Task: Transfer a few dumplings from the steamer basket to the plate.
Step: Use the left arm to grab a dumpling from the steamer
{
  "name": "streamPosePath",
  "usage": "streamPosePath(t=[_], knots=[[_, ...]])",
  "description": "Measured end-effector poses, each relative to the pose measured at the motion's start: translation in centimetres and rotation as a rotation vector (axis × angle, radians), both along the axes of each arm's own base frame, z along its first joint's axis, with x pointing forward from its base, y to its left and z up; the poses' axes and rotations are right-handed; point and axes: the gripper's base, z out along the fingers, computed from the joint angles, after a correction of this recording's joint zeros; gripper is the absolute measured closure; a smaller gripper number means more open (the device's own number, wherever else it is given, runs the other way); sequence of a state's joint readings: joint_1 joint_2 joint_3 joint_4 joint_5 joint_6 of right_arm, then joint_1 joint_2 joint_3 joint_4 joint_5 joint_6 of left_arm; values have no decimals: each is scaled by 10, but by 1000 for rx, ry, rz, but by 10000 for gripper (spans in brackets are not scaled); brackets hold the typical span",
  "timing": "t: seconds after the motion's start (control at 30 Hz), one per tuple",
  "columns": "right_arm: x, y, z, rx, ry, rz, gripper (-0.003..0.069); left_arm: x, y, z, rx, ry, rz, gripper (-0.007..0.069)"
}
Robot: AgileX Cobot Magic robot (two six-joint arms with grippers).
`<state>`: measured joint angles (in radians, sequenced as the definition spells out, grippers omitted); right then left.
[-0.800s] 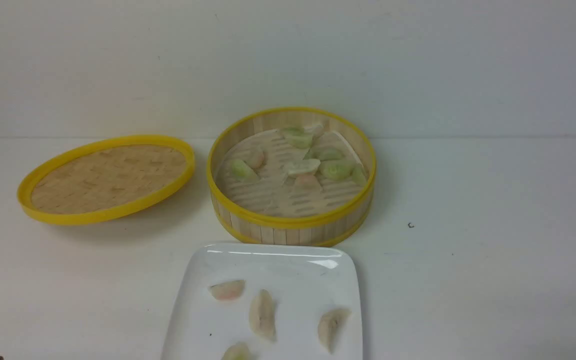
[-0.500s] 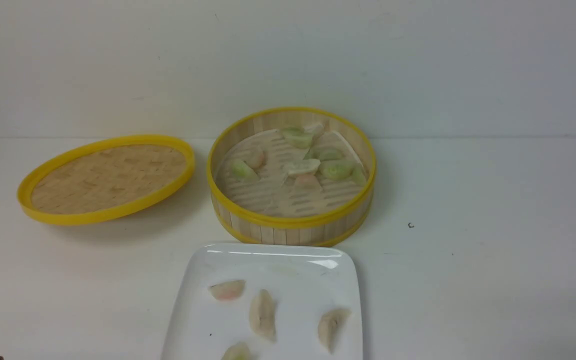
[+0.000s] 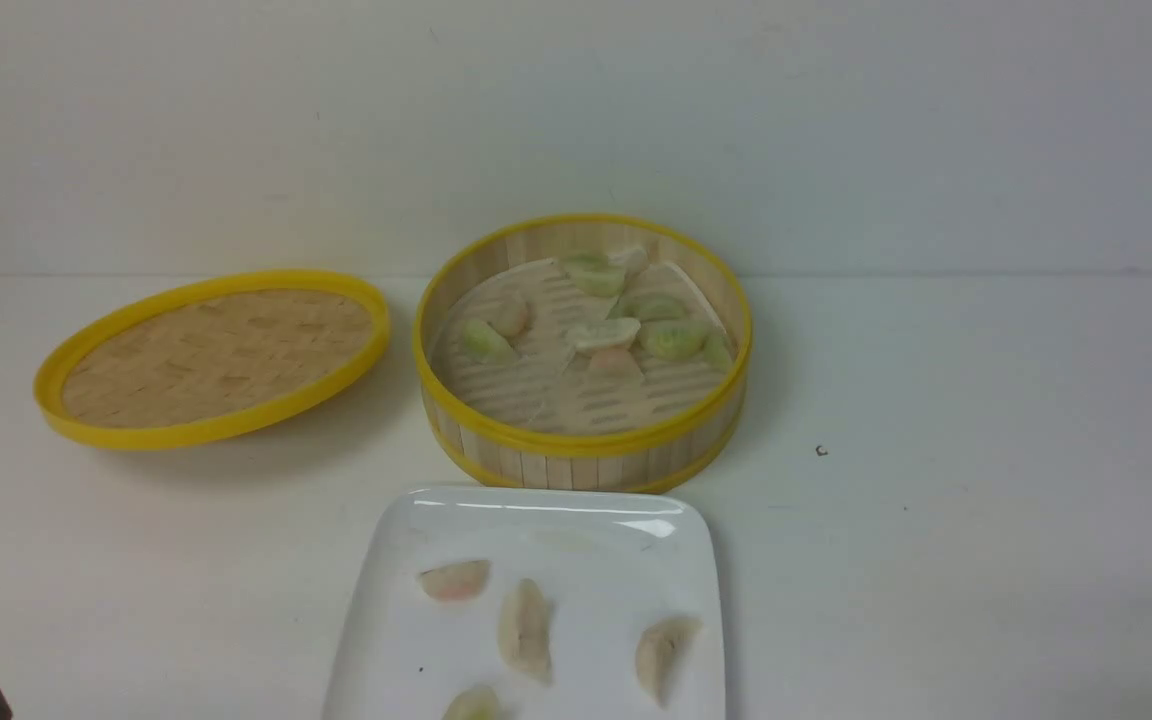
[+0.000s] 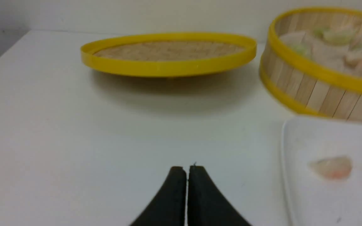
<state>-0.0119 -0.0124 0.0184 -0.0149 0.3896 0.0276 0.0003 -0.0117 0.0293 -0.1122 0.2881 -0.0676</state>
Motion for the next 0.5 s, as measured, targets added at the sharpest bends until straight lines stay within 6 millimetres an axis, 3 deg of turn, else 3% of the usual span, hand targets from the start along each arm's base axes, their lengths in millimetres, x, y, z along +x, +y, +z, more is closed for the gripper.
streamPosePath(t=[0.17,0.3,0.43,0.5], knots=[[1,1,1,56,-24,-1,673,2,0,17,-206,-181,30,631],[3,2,17,422,-217,-18,673,-2,11,45,-379,-504,105,631],[2,-1,27,646,-334,-40,673,-9,15,71,-460,-660,114,631],[1,-3,31,723,-380,-50,673,-17,12,106,-454,-696,70,631]])
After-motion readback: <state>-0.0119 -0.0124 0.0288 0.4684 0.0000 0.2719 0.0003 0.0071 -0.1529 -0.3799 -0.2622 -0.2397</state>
